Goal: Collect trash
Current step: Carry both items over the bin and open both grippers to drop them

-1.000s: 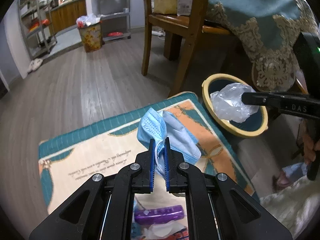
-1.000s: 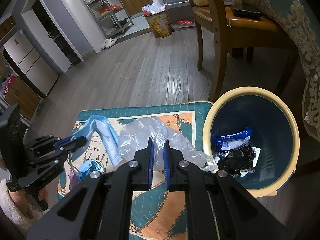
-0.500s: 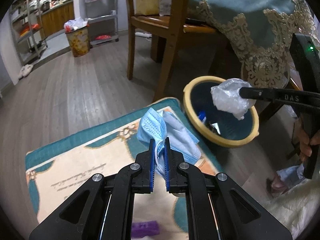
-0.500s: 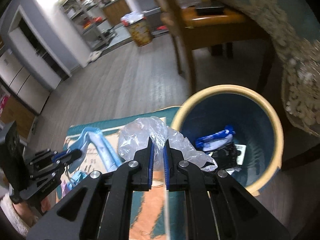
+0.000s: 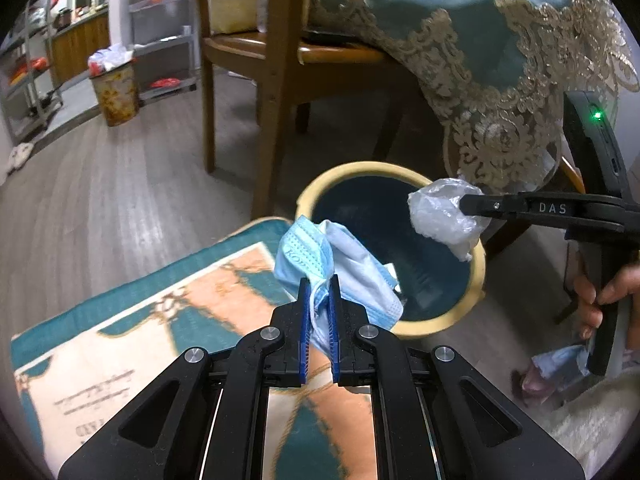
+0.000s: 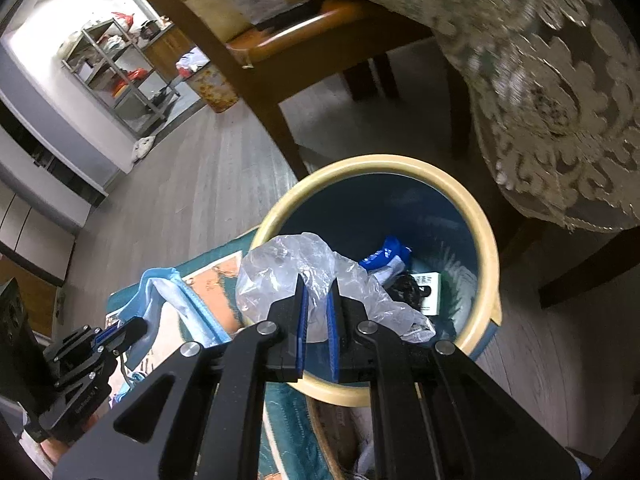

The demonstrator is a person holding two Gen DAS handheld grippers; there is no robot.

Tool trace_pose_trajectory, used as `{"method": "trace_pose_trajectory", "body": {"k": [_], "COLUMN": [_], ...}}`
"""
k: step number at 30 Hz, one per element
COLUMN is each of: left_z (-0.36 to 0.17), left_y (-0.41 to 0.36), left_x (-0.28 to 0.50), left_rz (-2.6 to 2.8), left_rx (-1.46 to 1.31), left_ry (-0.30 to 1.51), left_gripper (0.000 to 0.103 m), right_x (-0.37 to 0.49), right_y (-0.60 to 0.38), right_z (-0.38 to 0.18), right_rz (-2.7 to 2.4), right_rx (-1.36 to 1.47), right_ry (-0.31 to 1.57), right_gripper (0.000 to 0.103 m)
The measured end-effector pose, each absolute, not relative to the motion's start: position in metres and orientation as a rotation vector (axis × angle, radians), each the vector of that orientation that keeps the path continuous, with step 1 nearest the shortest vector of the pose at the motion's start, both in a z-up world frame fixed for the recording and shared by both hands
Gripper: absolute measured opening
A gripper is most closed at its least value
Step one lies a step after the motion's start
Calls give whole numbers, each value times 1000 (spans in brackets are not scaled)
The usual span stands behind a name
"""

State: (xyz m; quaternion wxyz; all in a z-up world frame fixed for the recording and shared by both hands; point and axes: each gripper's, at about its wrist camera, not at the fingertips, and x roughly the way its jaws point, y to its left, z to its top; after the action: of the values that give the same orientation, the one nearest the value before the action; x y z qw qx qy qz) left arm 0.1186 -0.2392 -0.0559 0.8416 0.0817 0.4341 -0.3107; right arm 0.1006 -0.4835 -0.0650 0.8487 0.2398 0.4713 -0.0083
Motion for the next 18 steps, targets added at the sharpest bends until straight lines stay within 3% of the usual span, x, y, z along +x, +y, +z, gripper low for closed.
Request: {"method": "trace_pose_trajectory", "body": {"k": [11, 18], "left_z": [-99, -101], "left_y": [-297, -312], "left_x": [123, 117], "left_rz": [-686, -729], "left_rx": [225, 258], "left_ry": [962, 901], "left_gripper": [9, 10], "right_x": [107, 108], "right_y": [-498, -498], "right_z": [-86, -80], "right_rz": [-80, -74], "right_rx": [513, 507], "right_ry": [1043, 989], "right_gripper": [8, 8]}}
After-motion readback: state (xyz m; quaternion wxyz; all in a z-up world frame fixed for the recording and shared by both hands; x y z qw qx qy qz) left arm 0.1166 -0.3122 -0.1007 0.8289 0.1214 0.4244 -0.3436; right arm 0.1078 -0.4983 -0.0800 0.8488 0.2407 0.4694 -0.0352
